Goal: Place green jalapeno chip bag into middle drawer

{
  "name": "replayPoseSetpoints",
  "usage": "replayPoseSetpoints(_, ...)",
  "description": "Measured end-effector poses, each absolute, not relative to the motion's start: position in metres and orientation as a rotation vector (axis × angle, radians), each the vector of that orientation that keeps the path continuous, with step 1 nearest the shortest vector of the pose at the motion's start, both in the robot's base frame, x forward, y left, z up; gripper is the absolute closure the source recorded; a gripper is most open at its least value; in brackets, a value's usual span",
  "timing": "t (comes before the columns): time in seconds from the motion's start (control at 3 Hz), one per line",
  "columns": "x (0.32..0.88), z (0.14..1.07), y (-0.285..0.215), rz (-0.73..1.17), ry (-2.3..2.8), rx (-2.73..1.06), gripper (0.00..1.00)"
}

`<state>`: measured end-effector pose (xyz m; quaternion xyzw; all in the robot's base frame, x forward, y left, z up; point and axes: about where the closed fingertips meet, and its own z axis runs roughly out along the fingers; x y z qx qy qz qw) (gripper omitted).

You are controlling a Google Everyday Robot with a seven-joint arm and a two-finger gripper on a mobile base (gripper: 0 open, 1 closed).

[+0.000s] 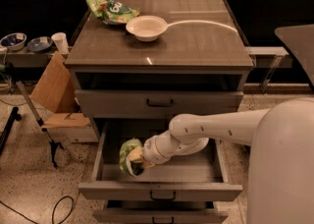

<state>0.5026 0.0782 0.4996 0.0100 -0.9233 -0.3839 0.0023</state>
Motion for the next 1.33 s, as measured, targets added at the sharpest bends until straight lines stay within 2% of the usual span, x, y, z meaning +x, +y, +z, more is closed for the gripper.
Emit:
replayPoseSetpoints(0.67, 0.528, 0.473, 0.057, -1.128, -2.890, -0.409, 1.00)
replayPoseSetpoints(1.33, 0.575, 0.481, 0.018, -1.022, -3.083, -0.583, 1.00)
